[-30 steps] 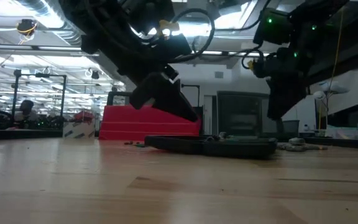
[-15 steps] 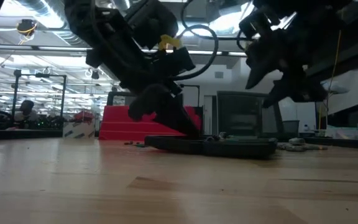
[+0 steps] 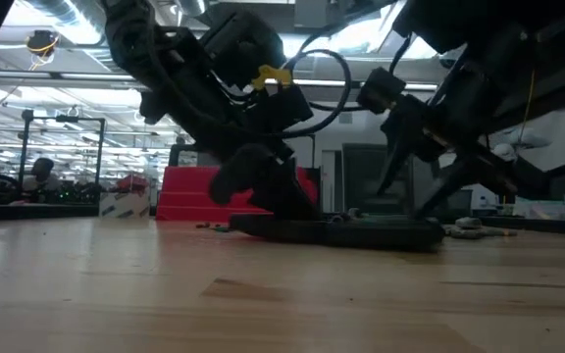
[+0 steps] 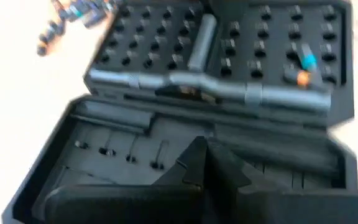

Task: Prefit tool cases
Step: Remove the screwdriver from the tool case

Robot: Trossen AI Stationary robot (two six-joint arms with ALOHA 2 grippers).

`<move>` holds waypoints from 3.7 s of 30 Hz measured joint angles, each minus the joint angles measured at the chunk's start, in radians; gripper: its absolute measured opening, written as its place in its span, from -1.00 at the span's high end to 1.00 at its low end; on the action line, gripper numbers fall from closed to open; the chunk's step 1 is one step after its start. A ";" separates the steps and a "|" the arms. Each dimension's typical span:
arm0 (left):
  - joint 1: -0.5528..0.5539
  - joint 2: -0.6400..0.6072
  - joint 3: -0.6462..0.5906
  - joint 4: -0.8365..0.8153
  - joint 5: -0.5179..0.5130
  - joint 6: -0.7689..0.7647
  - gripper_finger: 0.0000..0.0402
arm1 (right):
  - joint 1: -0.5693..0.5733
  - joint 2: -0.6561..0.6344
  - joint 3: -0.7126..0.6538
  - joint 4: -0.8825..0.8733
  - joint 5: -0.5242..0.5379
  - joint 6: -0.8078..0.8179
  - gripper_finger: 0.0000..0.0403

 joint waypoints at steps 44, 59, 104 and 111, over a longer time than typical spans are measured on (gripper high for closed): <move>0.005 0.036 0.000 0.035 0.003 -0.081 1.00 | -0.003 0.094 0.180 -0.303 0.073 -0.084 0.10; 0.006 0.035 -0.002 0.025 -0.005 -0.088 1.00 | -0.008 0.115 0.178 -0.219 0.139 -0.052 0.10; 0.004 0.056 -0.001 0.083 0.007 -0.160 1.00 | -0.088 0.114 0.180 -0.262 0.162 -0.480 0.10; 0.003 0.056 -0.001 0.075 0.020 -0.160 1.00 | -0.091 0.152 0.181 -0.169 0.161 -0.481 0.10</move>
